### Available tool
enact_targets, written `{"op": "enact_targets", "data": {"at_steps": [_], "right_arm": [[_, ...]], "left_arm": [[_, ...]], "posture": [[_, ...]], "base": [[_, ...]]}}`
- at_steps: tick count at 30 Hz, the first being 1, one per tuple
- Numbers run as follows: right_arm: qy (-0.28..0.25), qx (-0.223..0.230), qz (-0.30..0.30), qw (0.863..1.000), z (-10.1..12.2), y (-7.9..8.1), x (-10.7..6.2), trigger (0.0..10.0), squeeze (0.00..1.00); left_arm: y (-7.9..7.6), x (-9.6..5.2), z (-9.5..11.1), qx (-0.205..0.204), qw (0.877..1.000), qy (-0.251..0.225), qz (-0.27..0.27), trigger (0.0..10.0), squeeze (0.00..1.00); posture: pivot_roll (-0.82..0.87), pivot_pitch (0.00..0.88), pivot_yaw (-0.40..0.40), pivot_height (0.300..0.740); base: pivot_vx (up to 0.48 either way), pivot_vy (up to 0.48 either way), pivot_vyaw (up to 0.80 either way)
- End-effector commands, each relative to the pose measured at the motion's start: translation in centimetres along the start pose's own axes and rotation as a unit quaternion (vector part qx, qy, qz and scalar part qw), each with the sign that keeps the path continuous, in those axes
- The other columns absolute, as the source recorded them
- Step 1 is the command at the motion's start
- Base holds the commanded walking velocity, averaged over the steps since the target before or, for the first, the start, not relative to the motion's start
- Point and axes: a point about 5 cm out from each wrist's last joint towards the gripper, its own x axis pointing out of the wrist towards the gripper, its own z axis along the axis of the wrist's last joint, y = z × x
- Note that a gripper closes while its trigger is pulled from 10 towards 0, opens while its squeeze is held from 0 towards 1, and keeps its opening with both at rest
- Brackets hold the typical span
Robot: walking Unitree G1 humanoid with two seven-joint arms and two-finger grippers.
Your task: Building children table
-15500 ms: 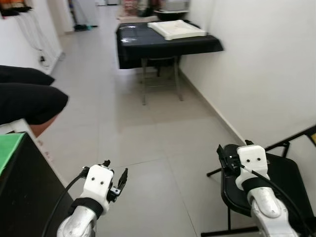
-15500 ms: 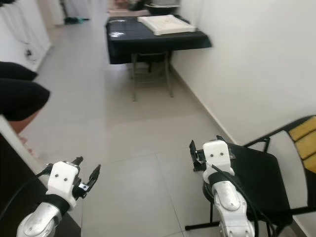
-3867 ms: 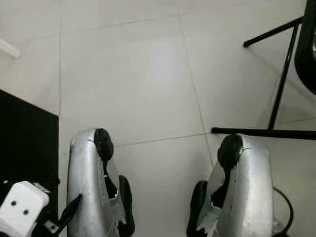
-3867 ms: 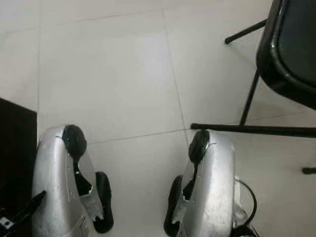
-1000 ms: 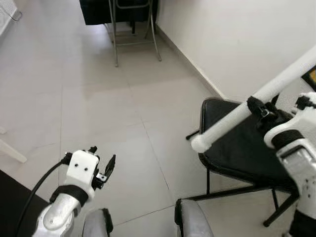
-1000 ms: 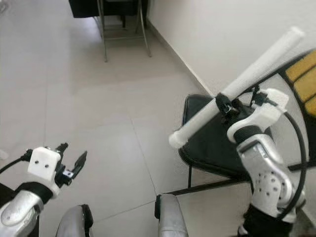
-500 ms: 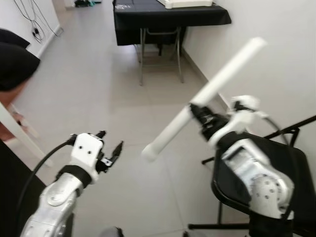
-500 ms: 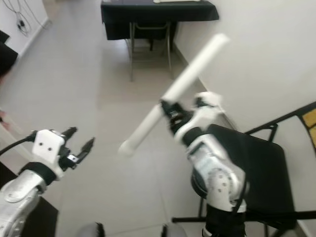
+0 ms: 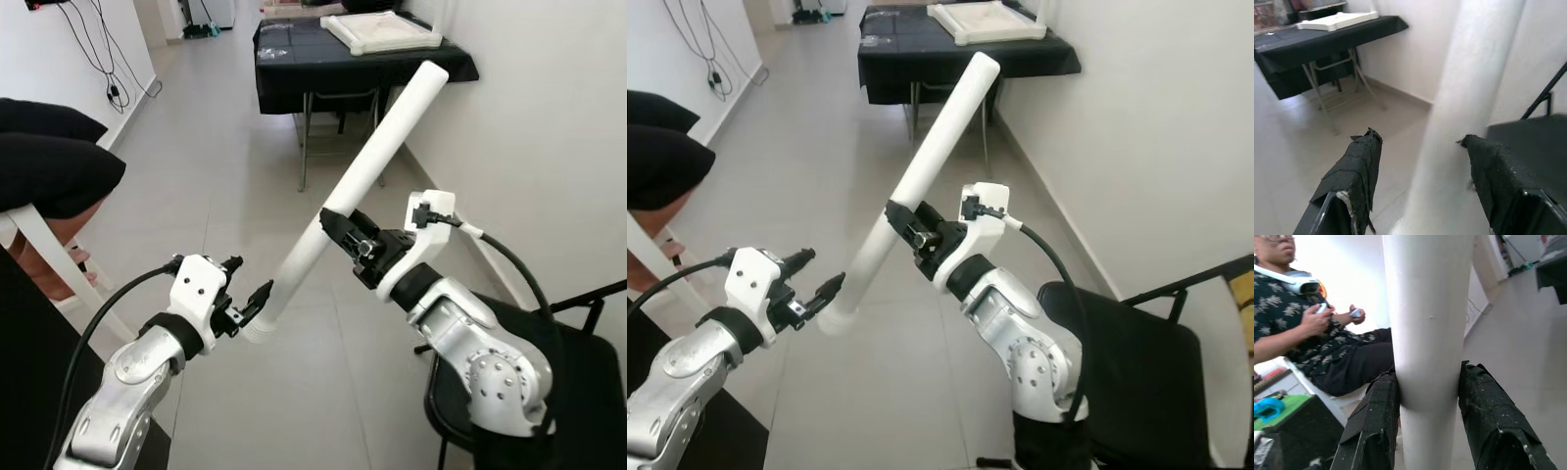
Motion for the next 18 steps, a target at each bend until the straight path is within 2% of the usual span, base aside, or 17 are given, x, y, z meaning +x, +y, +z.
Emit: {"op": "enact_targets", "data": {"at_steps": [1,4,9,17,18], "right_arm": [[-0.014,-0.006,0.033,0.999,0.3,1.3,0.2,0.0,0.0],[-0.013,-0.006,0.036,0.999,0.2,1.4,0.2,0.0,0.0],[-0.011,-0.007,0.046,0.999,-0.2,1.6,0.6,0.0,0.0],[-0.012,-0.01,0.055,0.998,-0.1,1.7,0.6,0.0,0.0],[-0.01,-0.012,0.056,0.998,-0.2,1.7,0.5,0.0,0.0]], "left_arm": [[-0.4,0.2,-0.9,-0.021,1.0,0.015,-0.017,10.0,0.0],[-0.6,0.4,-1.0,-0.03,0.999,0.015,-0.022,10.0,0.0],[-2.1,1.1,-0.9,-0.055,0.995,0.007,-0.08,10.0,0.0],[-1.7,1.2,-1.0,-0.07,0.995,0.005,-0.07,10.0,0.0],[-0.8,1.1,-1.2,-0.08,0.996,0.011,-0.042,10.0,0.0]], "posture": [[-0.07,0.0,0.003,0.74],[-0.07,0.0,0.004,0.74],[-0.07,0.0,0.004,0.74],[-0.07,0.0,0.004,0.74],[-0.07,0.0,0.002,0.74]], "base": [[0.0,0.0,0.0],[0.0,0.0,0.0],[0.0,0.0,0.0],[0.0,0.0,0.0],[0.0,0.0,0.0]]}}
